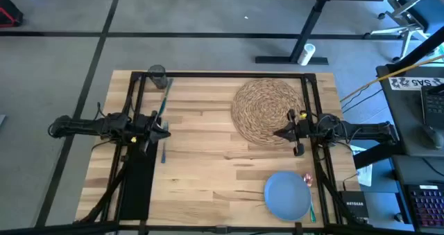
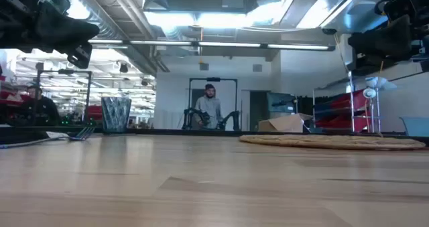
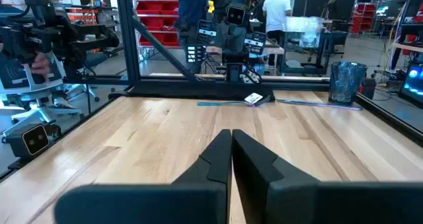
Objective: Set table place
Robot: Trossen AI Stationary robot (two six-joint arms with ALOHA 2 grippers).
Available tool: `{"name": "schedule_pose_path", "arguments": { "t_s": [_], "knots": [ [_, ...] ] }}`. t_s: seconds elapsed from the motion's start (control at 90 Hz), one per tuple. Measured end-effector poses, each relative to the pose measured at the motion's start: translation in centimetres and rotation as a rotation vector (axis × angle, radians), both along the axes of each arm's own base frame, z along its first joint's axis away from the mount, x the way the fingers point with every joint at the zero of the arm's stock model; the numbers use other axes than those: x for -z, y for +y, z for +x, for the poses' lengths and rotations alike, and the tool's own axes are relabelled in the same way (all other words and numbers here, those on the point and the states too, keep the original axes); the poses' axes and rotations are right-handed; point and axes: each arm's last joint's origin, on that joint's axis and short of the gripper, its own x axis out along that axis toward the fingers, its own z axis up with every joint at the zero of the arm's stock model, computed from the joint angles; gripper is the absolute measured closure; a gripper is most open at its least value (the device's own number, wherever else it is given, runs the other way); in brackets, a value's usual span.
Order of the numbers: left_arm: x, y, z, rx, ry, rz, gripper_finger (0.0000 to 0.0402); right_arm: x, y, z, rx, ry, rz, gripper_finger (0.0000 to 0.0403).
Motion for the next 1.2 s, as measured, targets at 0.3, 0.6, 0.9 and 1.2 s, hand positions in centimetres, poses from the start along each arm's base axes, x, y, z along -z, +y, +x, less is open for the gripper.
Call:
{"name": "schedule_pose_path", "arguments": {
  "t_s": [0.3,0.6,0.9,1.2],
  "knots": [
    [-1.5,0.1,-0.1,-0.016,-0.146,-0.265,0.0402,0.0,0.0,0.0,0.000,0.000,0.000,0.0402],
    [-6.7,0.5,-1.9,-0.030,-0.554,-0.227,0.0402,0.0,0.0,0.0,0.000,0.000,0.000,0.0402],
    [-12.3,0.8,-0.4,-0.222,-0.014,-0.211,0.0402,0.0,0.0,0.0,0.000,0.000,0.000,0.0402],
    [-12.4,0.1,4.3,-0.243,0.434,-0.628,0.0402,0.0,0.0,0.0,0.000,0.001,0.000,0.0402]
  ]
}}
